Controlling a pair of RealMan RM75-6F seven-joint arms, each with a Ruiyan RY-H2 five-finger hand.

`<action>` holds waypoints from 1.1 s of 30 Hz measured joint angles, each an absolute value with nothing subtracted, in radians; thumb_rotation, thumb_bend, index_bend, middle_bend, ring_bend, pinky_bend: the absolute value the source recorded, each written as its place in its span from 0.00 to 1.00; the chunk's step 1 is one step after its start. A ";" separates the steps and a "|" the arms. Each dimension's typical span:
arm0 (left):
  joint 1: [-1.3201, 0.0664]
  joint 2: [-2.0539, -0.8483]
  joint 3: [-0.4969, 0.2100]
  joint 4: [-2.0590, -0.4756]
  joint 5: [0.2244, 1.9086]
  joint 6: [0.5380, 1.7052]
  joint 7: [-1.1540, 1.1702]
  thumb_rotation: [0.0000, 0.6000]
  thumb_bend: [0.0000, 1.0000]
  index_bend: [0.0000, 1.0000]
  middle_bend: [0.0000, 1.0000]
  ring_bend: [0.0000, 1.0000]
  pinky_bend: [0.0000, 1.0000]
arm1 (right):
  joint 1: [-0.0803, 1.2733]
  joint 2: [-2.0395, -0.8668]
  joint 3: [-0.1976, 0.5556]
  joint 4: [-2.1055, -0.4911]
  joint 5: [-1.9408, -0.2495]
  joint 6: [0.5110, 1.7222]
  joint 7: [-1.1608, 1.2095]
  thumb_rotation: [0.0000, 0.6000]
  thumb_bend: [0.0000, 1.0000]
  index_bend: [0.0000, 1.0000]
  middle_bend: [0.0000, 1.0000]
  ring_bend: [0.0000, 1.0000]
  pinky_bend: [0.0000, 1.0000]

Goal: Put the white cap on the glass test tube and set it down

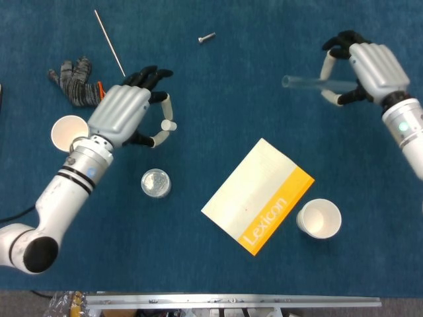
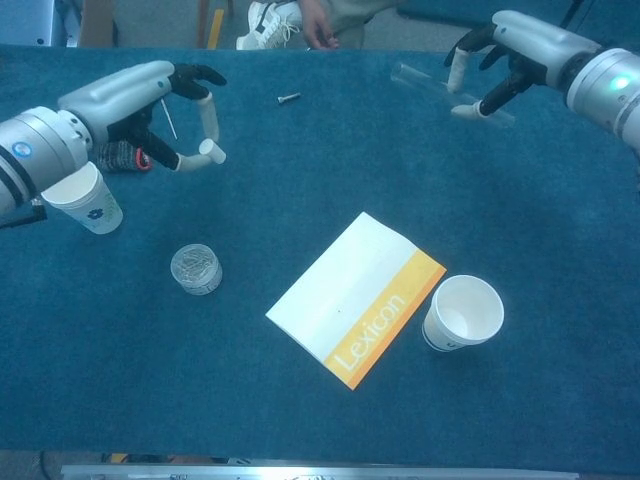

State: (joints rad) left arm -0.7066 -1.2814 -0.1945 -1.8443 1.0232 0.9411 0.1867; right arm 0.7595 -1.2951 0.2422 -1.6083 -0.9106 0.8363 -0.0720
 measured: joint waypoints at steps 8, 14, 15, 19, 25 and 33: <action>-0.693 -1.160 -0.214 -1.925 0.997 0.929 0.137 1.00 0.29 0.53 0.10 0.00 0.00 | 0.746 -1.364 0.245 -1.607 -0.986 0.832 0.045 1.00 0.25 0.66 0.28 0.12 0.23; -0.683 -1.079 -0.226 -1.971 0.977 0.918 0.097 1.00 0.29 0.53 0.10 0.00 0.00 | 0.742 -1.431 0.249 -1.594 -1.037 0.822 0.125 1.00 0.25 0.66 0.28 0.12 0.23; -0.681 -1.067 -0.227 -1.977 0.975 0.916 0.091 1.00 0.29 0.53 0.10 0.00 0.00 | 0.742 -1.438 0.251 -1.594 -1.040 0.821 0.135 1.00 0.25 0.66 0.28 0.12 0.23; -0.678 -1.023 -0.239 -2.001 0.959 0.904 0.055 1.00 0.29 0.53 0.10 0.00 0.00 | 0.749 -1.470 0.258 -1.590 -1.052 0.816 0.154 1.00 0.25 0.66 0.28 0.12 0.23; -0.684 -0.969 -0.263 -2.024 0.933 0.878 0.008 1.00 0.29 0.53 0.10 0.00 0.00 | 0.773 -1.508 0.268 -1.589 -1.027 0.807 0.137 1.00 0.25 0.66 0.28 0.12 0.23; -0.703 -0.943 -0.288 -2.043 0.900 0.855 -0.041 1.00 0.29 0.53 0.10 0.00 0.00 | 0.803 -1.572 0.280 -1.586 -0.970 0.817 0.090 1.00 0.25 0.66 0.28 0.12 0.23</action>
State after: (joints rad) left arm -0.7031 -0.9429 -0.2875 -2.0430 0.8999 0.8547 -0.0412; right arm 0.8026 -1.5723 0.2799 -1.5858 -0.9699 0.8166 0.0902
